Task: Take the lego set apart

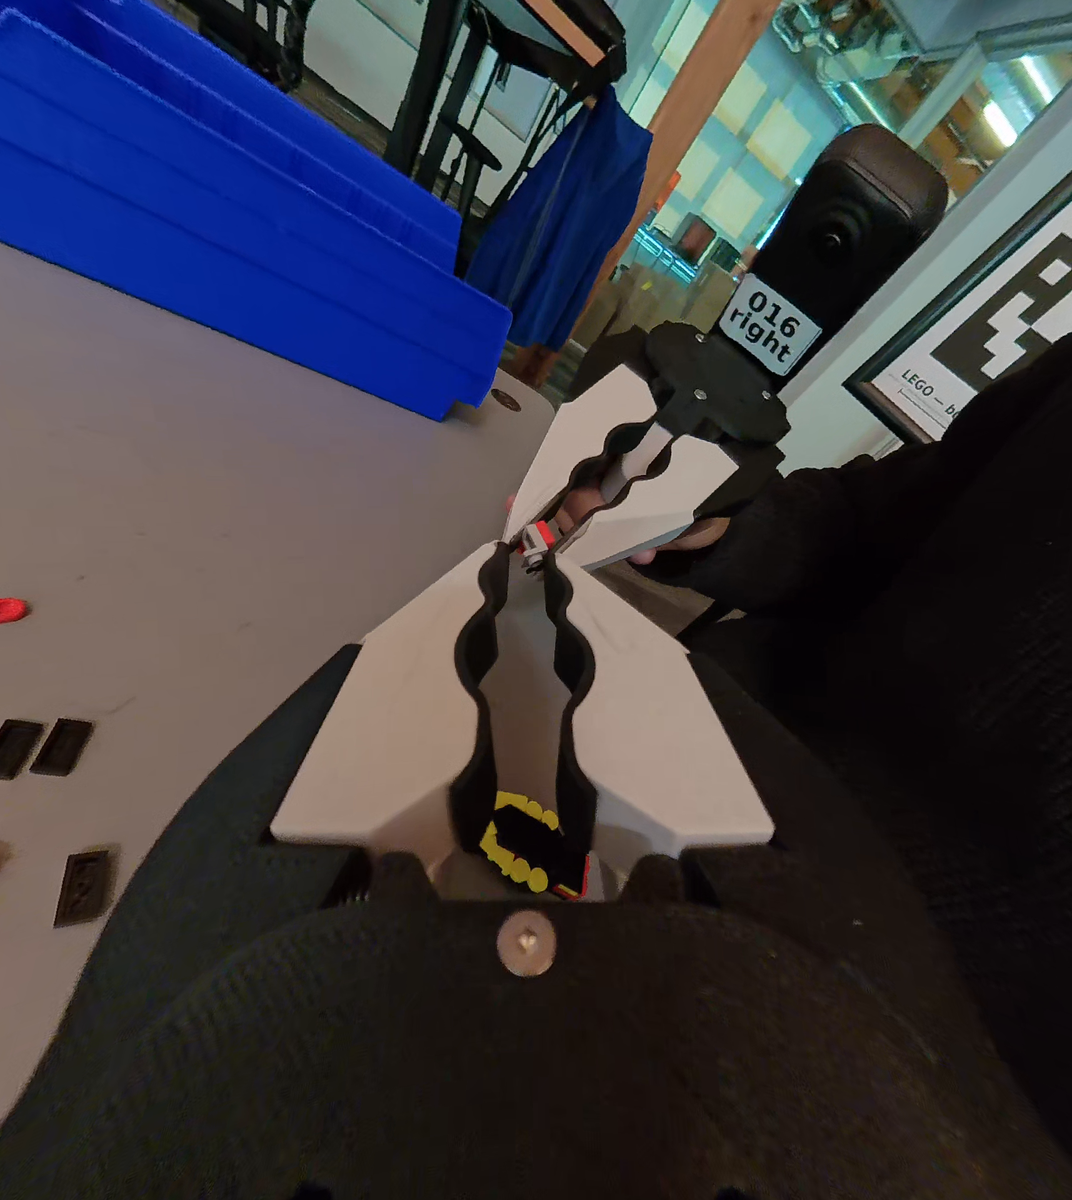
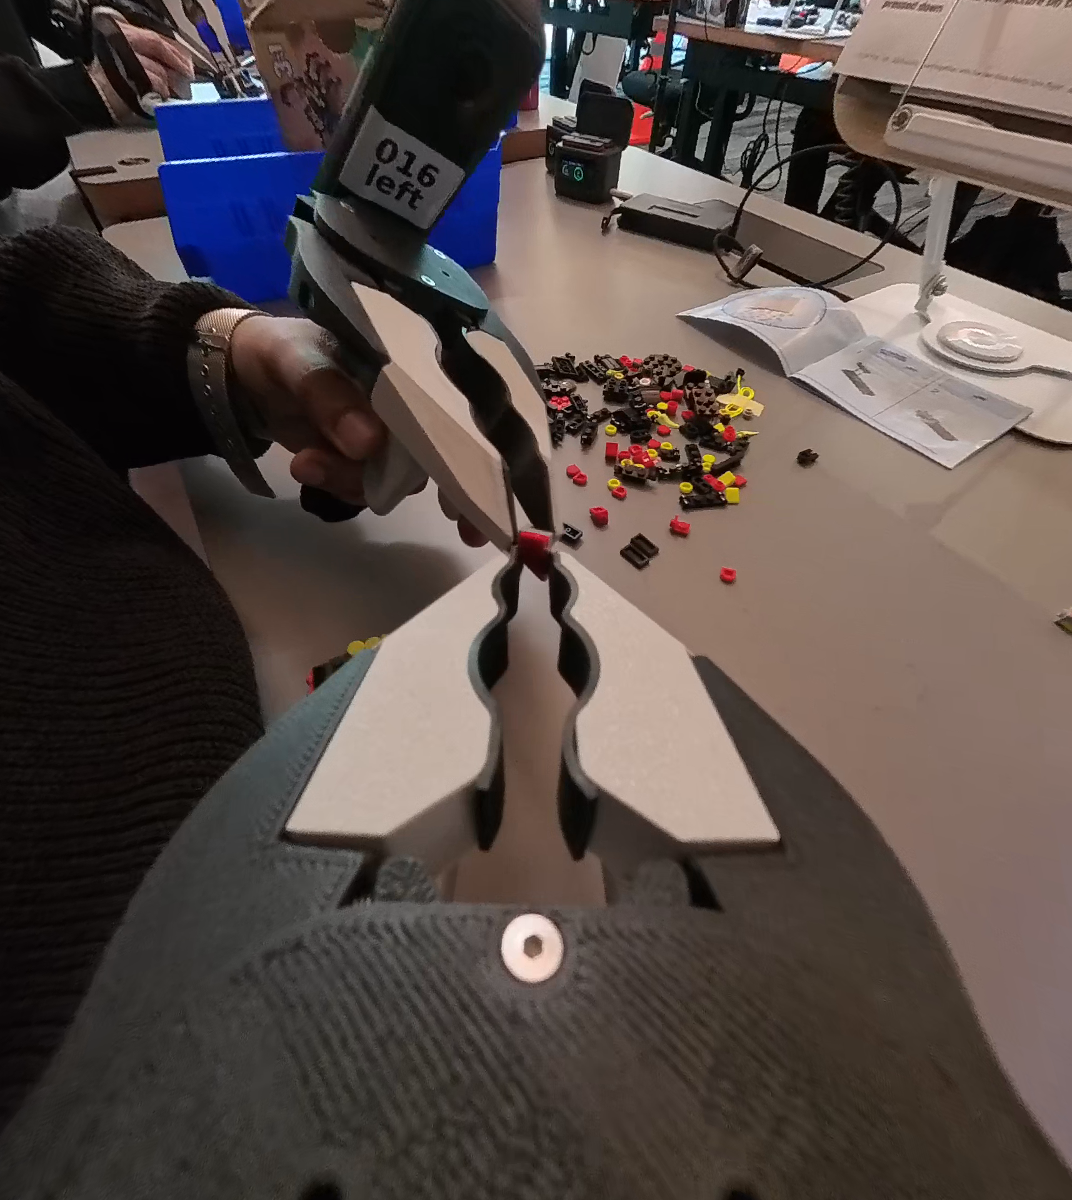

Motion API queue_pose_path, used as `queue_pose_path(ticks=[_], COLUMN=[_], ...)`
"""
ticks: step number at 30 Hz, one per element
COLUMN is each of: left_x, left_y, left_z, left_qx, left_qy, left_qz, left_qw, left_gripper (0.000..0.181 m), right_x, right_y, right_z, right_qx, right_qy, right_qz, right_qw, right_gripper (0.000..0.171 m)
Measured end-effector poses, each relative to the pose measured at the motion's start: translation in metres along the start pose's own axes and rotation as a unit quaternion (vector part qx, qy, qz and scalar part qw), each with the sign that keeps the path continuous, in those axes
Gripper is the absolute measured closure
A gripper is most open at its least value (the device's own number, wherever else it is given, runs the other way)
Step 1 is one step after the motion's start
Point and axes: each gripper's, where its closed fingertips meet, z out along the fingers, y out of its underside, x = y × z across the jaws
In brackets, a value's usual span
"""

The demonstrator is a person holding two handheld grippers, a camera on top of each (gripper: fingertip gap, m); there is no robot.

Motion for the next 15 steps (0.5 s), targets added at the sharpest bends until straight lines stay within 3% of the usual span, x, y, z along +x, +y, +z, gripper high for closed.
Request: queue_pose_path(ticks=[1, 15], left_x=[-0.0003, -0.0035], left_y=[0.0009, 0.0056], left_z=[0.0002, 0.0011], left_qx=[-0.002, -0.019], left_qy=[0.001, -0.021], left_qz=[-0.003, 0.033], left_qw=[1.0, 0.999], left_gripper=[0.174, 0.177], right_x=[-0.0001, 0.0007], right_y=[0.001, 0.0078], right_z=[0.0005, 0.0035], right_qx=[-0.003, -0.021], right_qy=[0.001, 0.003], right_qz=[-0.001, -0.003], right_qw=[1.0, 1.0], right_gripper=[0.163, 0.163])
